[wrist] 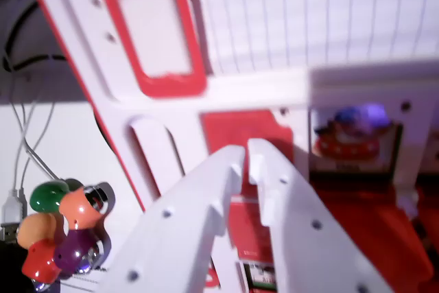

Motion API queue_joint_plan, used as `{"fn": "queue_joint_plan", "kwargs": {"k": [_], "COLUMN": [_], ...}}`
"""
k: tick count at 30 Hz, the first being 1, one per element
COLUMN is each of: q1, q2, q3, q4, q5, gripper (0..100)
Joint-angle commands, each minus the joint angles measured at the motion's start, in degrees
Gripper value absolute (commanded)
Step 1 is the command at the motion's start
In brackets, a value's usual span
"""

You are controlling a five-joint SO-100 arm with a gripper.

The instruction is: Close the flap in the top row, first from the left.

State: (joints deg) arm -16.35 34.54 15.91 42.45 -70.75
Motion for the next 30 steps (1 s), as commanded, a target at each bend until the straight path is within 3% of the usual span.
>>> {"fn": "queue_joint_plan", "kwargs": {"k": [1, 8, 21, 30], "q1": [0.1, -0.6, -1.8, -0.5], "q2": [3.7, 8.3, 27.7, 46.2], "q3": [-1.8, 2.8, 20.1, 34.9], "q4": [-3.2, -3.4, -6.7, 2.6], "q5": [-1.1, 0.0, 2.2, -4.7], "gripper": [0, 0, 0, 0]}}
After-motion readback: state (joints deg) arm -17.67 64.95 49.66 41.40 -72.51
